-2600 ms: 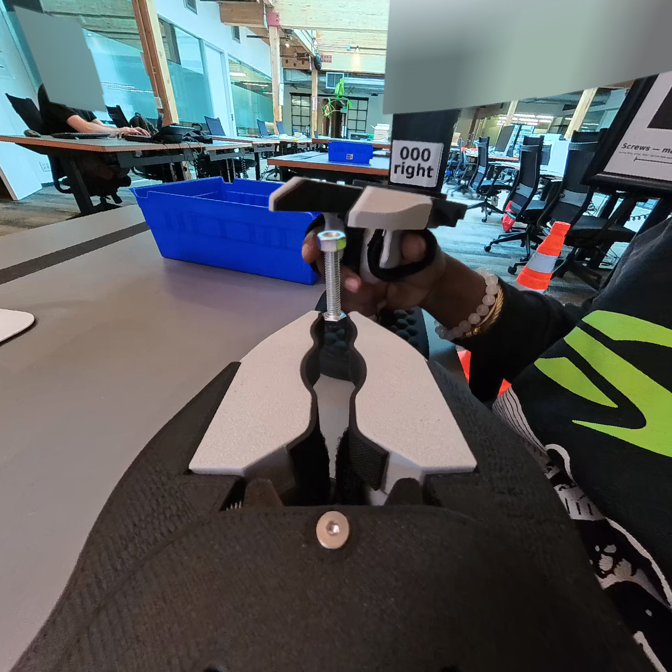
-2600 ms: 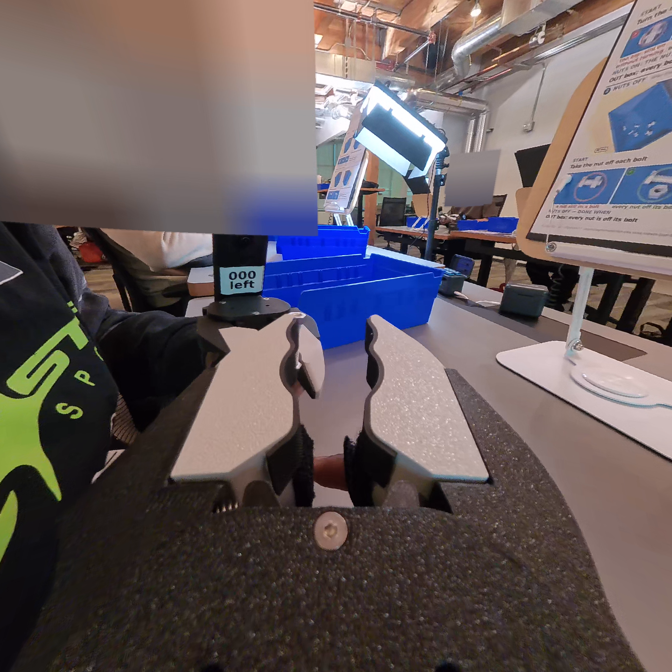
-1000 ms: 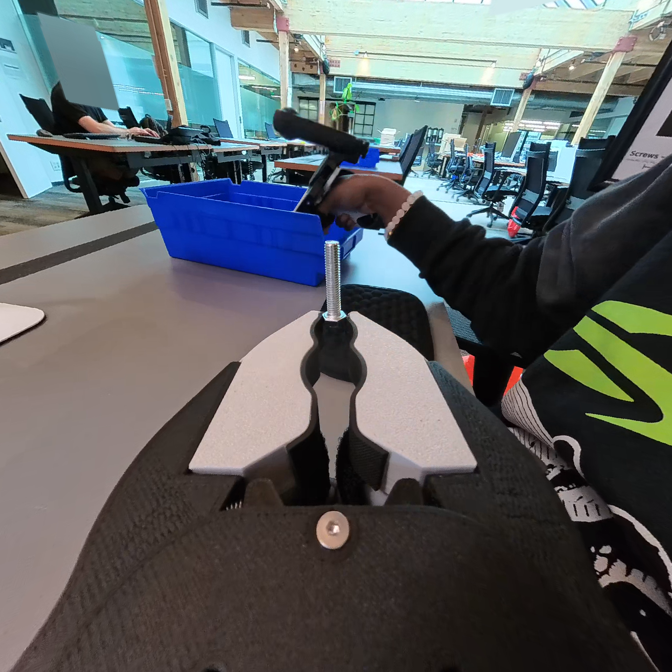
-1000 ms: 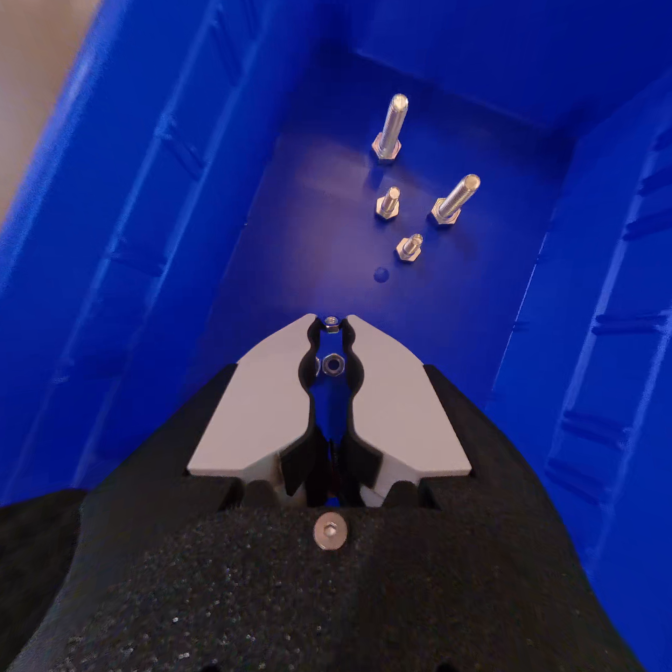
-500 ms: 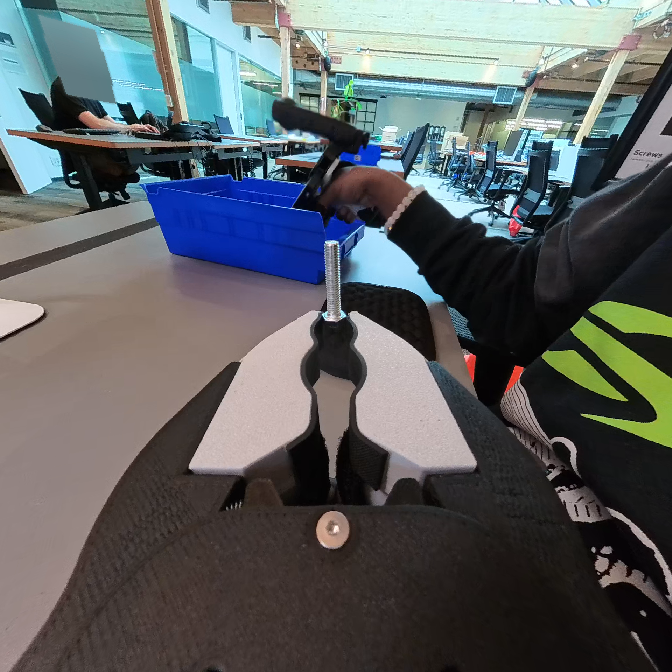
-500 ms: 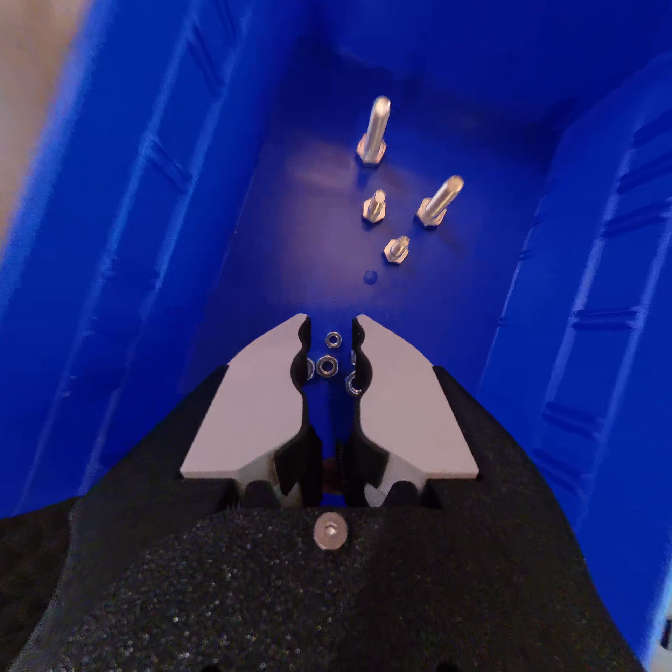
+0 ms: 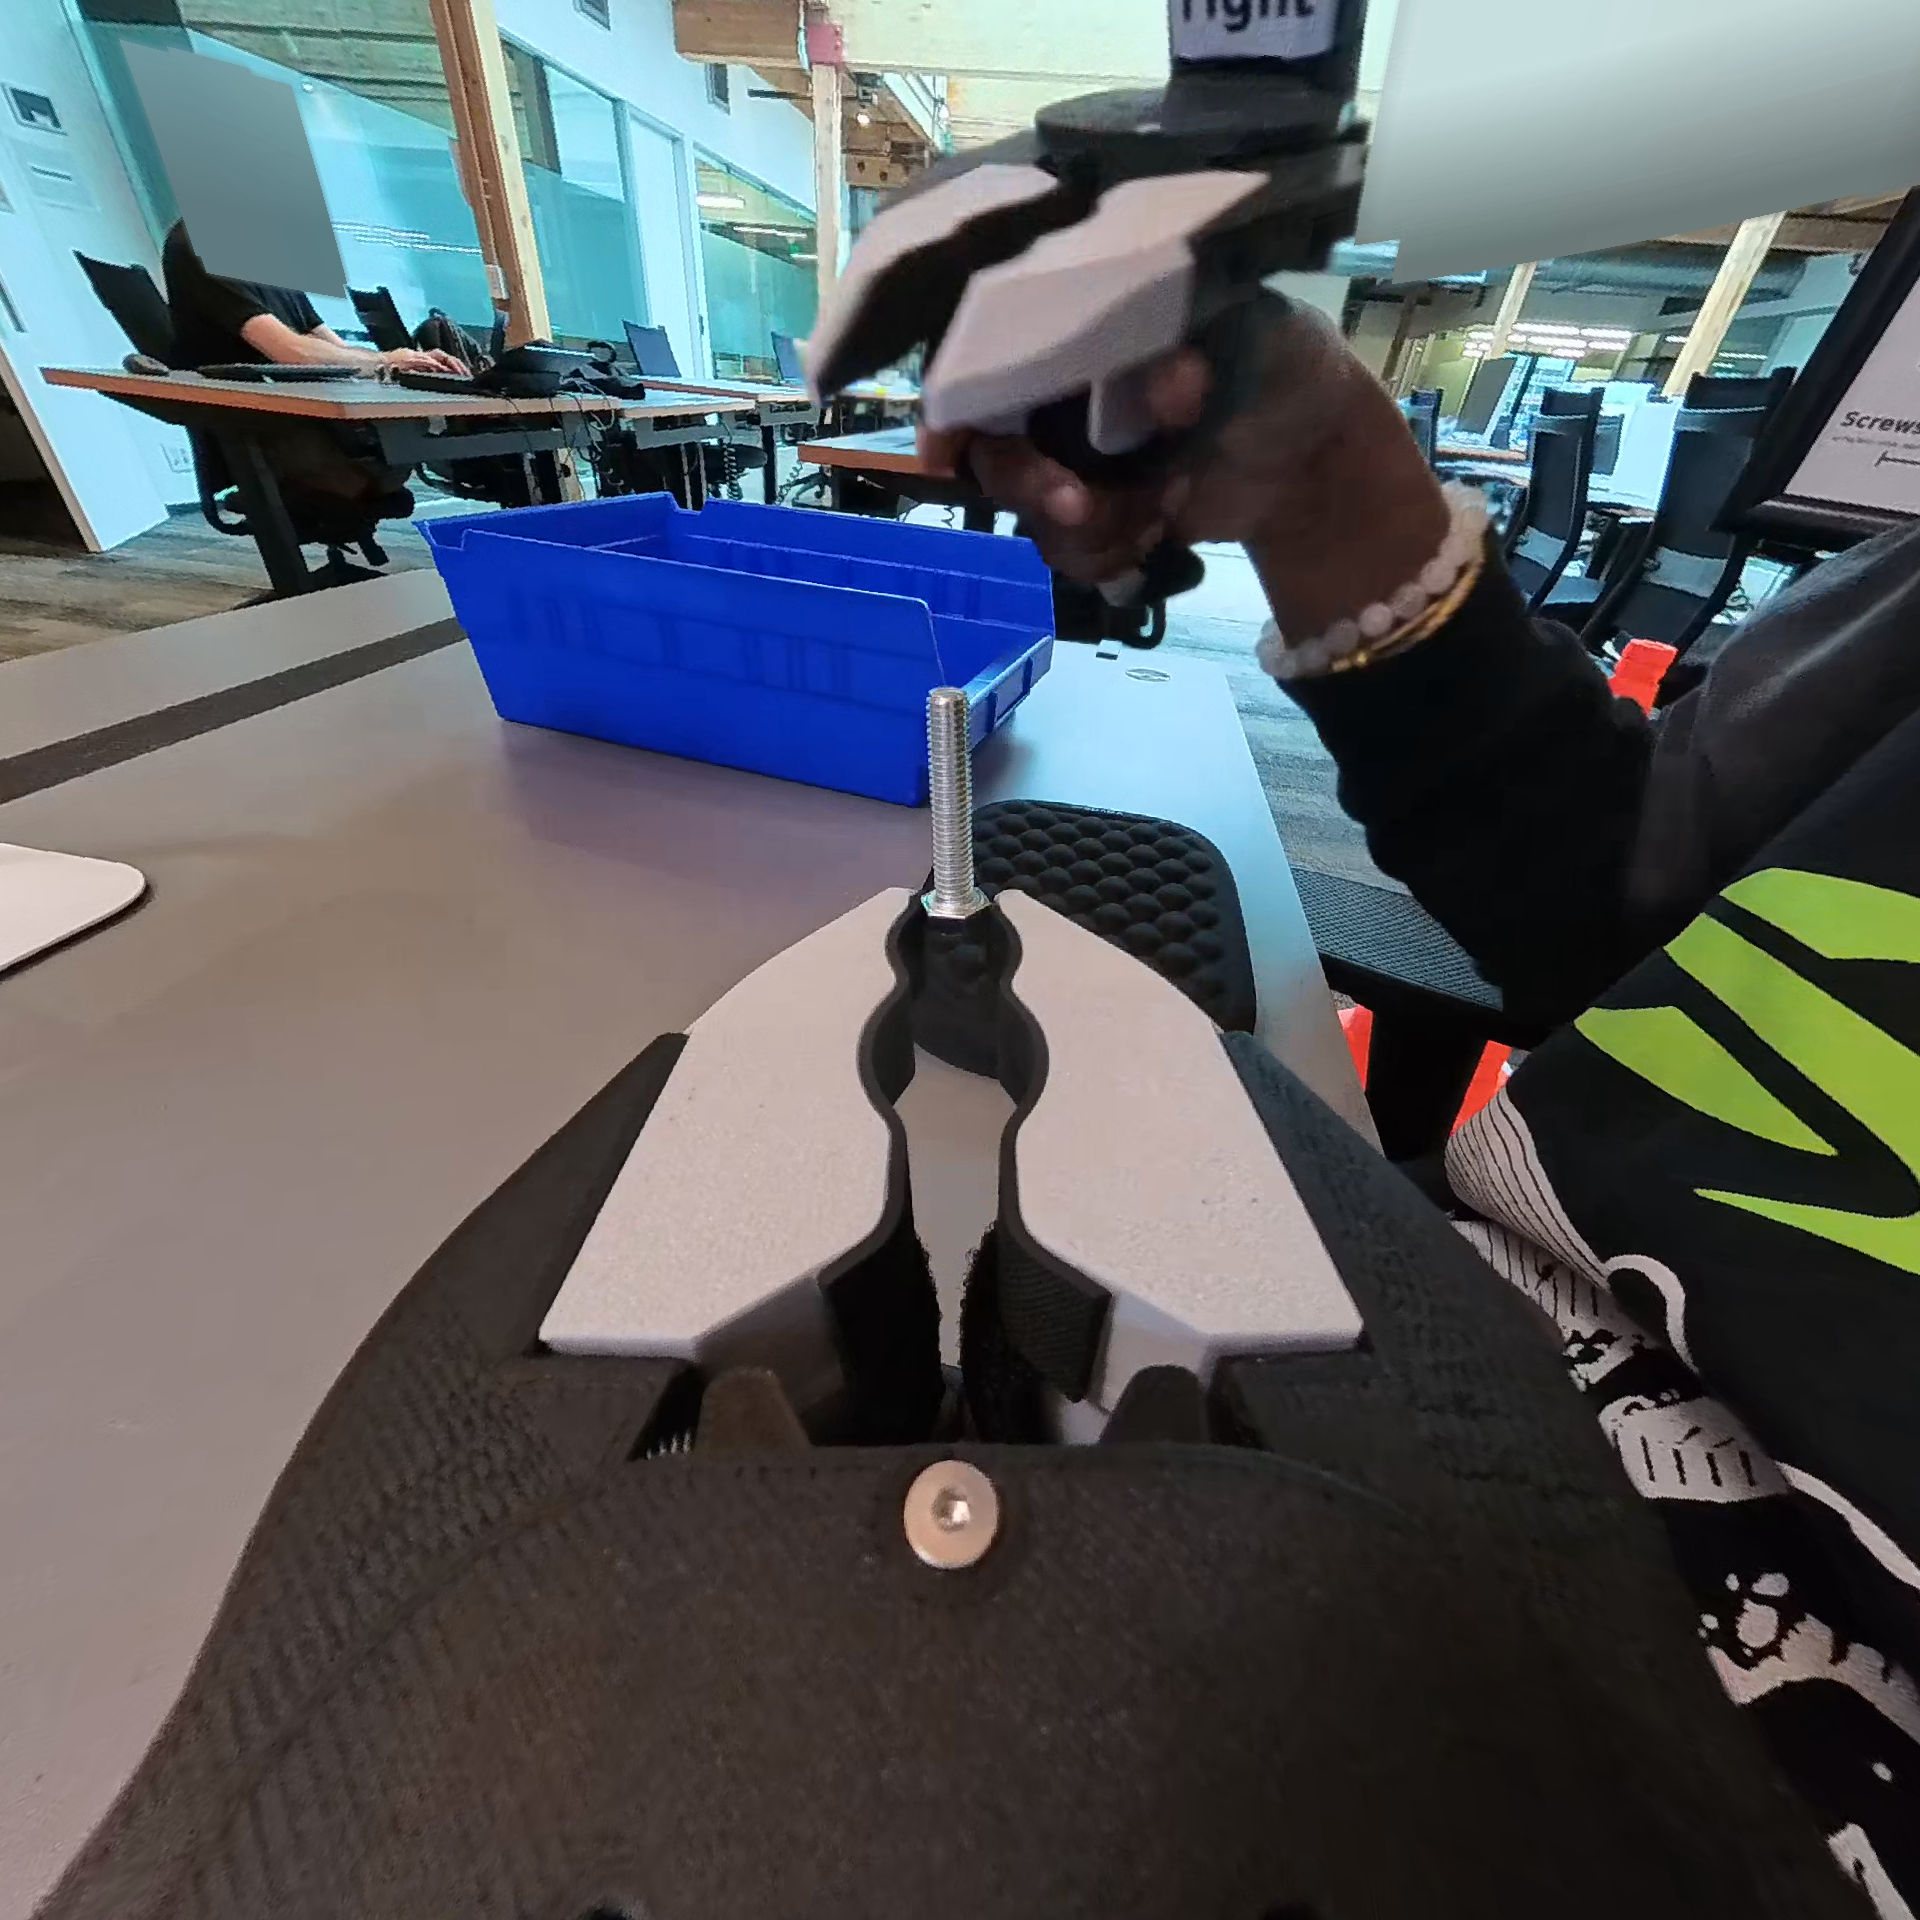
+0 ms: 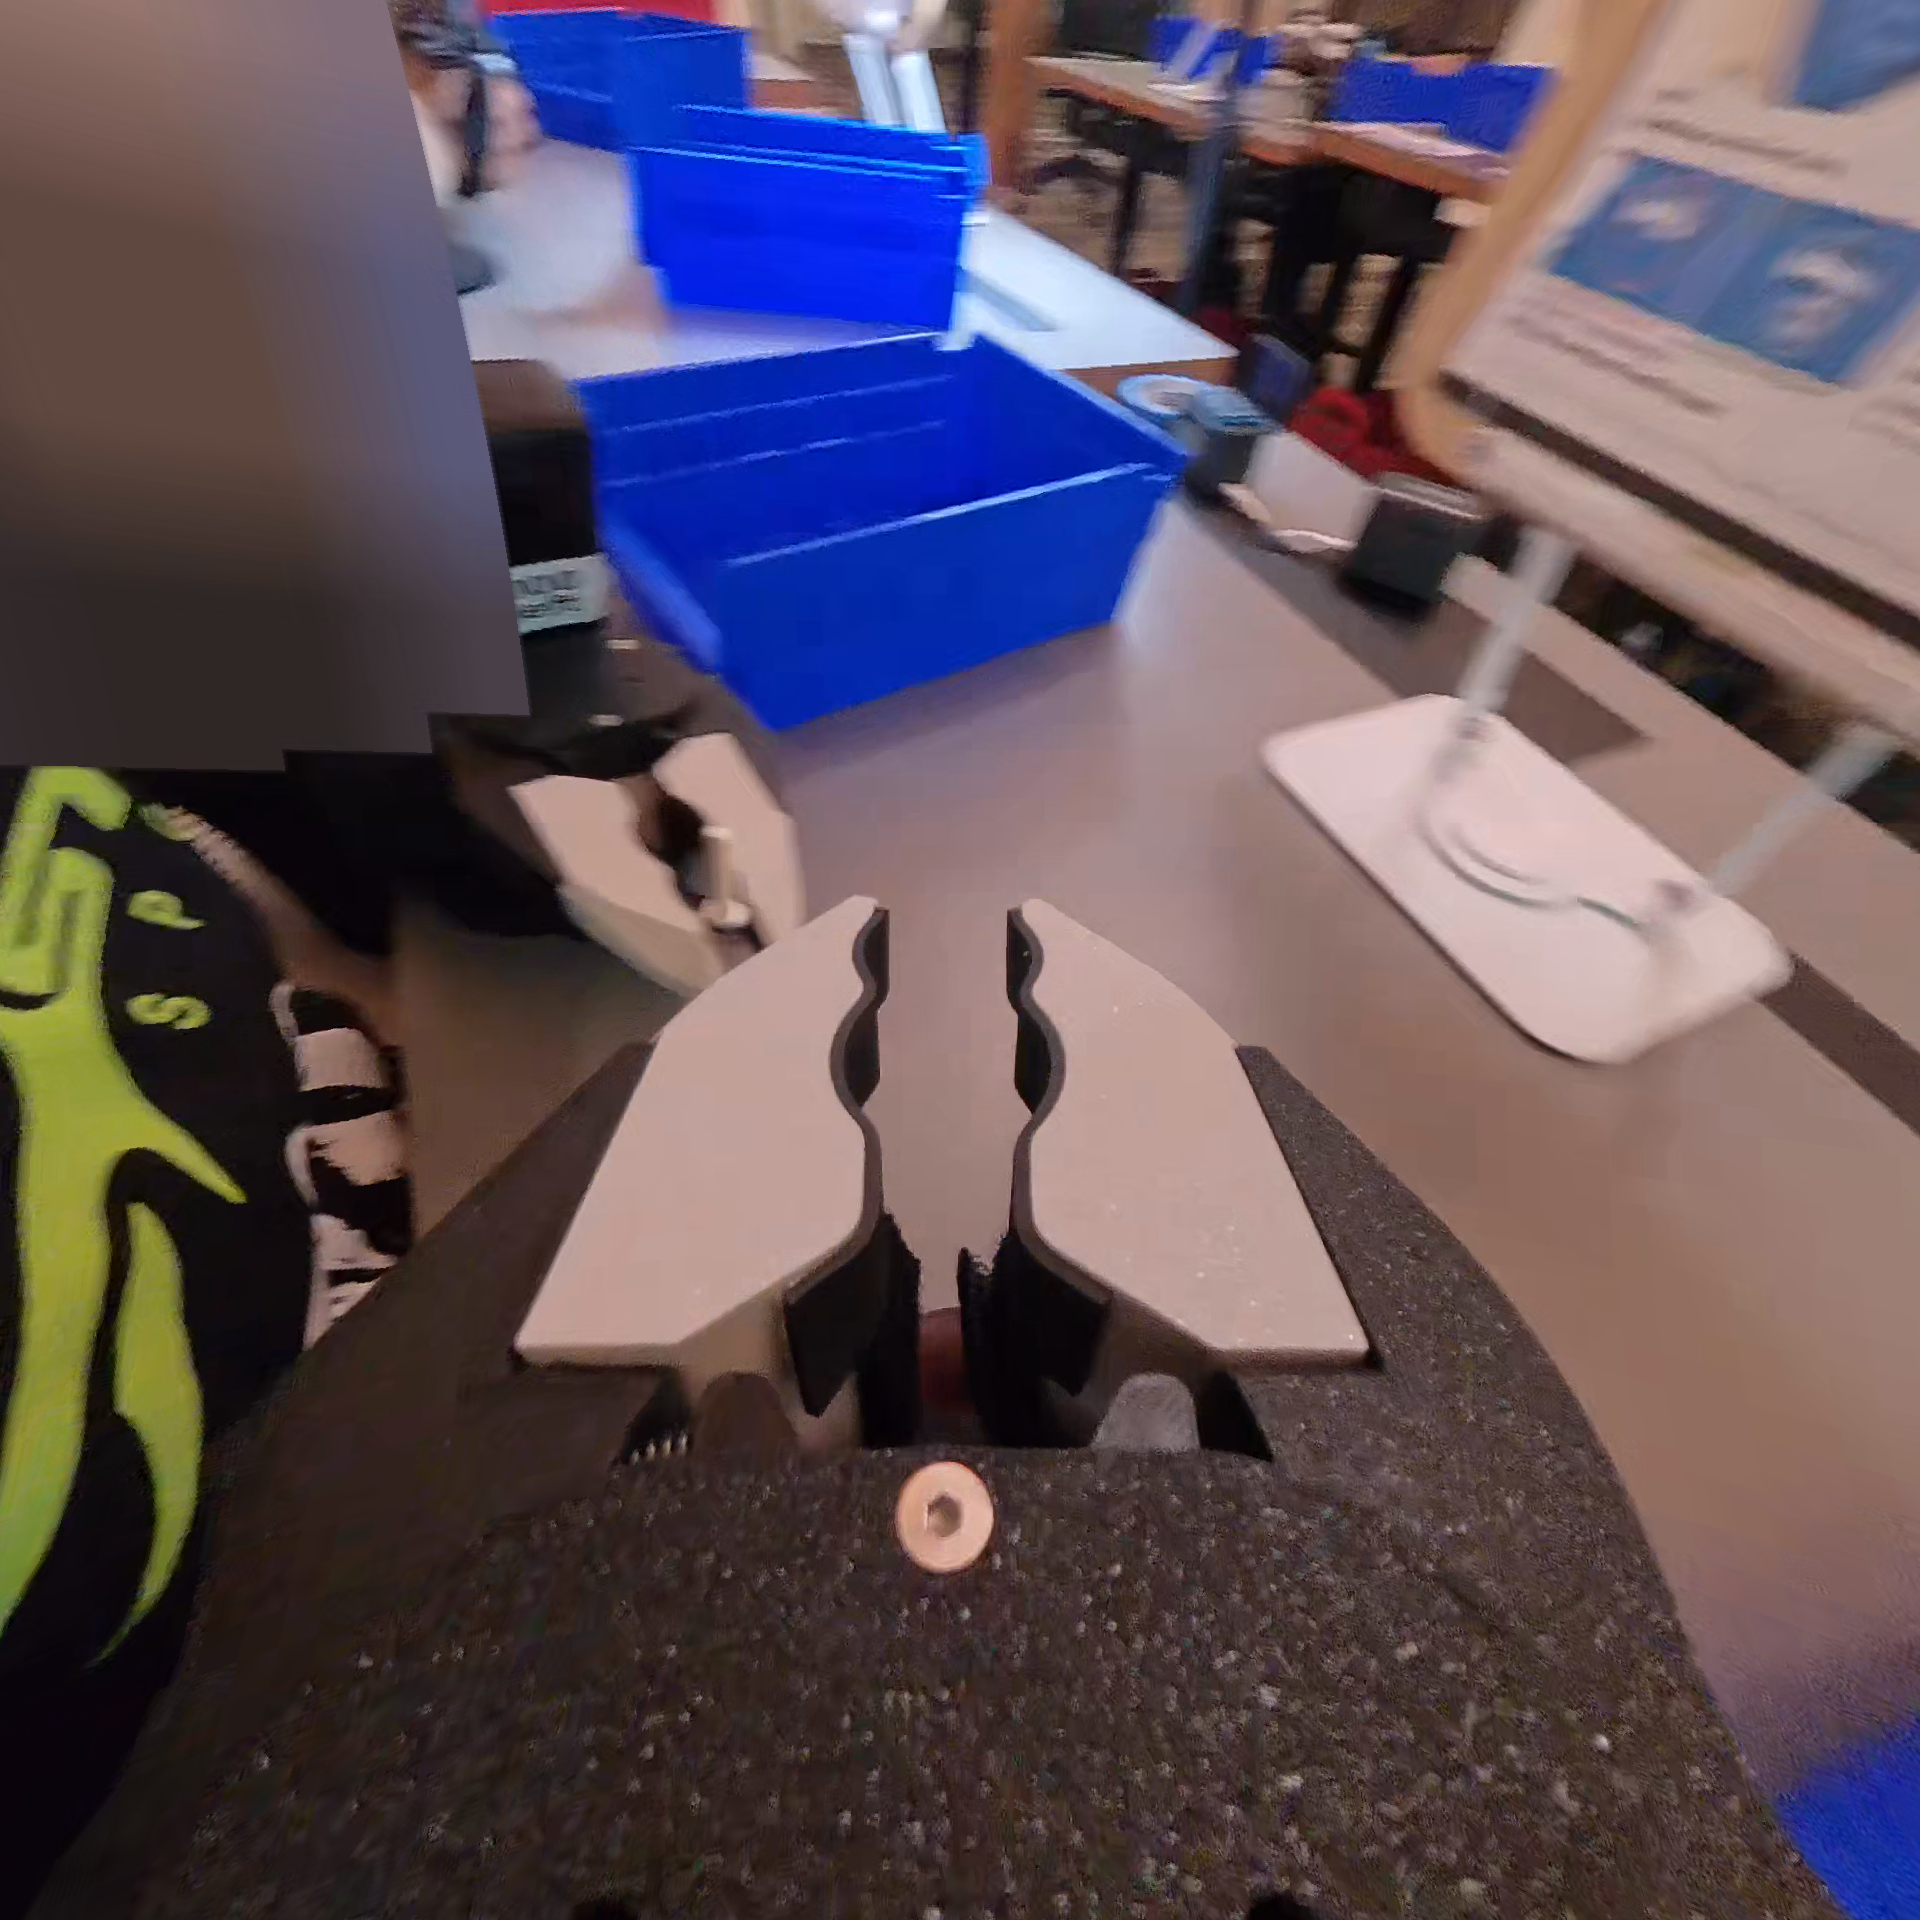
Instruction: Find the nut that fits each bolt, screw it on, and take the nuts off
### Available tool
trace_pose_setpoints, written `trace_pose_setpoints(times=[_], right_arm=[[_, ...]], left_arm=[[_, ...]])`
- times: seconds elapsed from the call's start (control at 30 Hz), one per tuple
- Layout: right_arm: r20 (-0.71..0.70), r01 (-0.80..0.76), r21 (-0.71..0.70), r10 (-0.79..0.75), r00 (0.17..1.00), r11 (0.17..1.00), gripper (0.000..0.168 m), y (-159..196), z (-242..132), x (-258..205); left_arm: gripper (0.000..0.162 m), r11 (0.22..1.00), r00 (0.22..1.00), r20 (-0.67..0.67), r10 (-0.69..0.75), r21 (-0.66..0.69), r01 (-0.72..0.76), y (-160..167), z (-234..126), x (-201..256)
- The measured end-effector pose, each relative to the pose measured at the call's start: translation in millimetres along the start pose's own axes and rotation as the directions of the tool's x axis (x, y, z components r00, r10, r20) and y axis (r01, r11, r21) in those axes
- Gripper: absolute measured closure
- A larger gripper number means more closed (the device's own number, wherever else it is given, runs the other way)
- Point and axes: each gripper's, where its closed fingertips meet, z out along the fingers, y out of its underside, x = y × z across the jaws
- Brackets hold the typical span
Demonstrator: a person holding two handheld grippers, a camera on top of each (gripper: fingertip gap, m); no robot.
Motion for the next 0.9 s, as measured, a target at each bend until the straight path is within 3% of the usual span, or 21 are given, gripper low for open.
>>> trace_pose_setpoints(times=[0.2, 0.47, 0.53, 0.63, 0.73, 0.9], right_arm=[[0.179, 0.028, 0.005, -0.028, 0.984, 1.000, 0.151, 6, 46, -47], [0.218, 0.004, 0.010, -0.006, 0.976, 1.000, 0.162, 12, 55, -47], [0.195, 0.002, 0.035, -0.009, 0.981, 0.999, 0.162, 7, 49, -41], [0.051, 0.025, 0.042, -0.027, 0.998, 0.999, 0.162, 0, 26, -10], [-0.211, 0.028, 0.020, -0.023, 0.977, 0.999, 0.162, -1, -19, 51], [-0.597, -0.116, -0.019, 0.082, 0.798, 0.993, 0.162, 36, -111, 167]], left_arm=[[0.151, 1.000, 1.000, 0.002, 0.006, -0.001, -0.006, 0, 0, 0], [0.151, 1.000, 1.000, 0.023, -0.001, 0.002, 0.001, 0, 0, -3], [0.138, 1.000, 0.999, 0.048, -0.015, 0.024, 0.014, -3, -2, -8], [0.115, 0.999, 0.997, 0.063, -0.041, 0.021, 0.040, -3, -1, -12], [0.107, 1.000, 0.996, 0.081, -0.026, 0.015, 0.025, -2, 0, -13], [0.105, 0.999, 0.995, 0.093, -0.031, 0.029, 0.028, -4, -1, -15]])
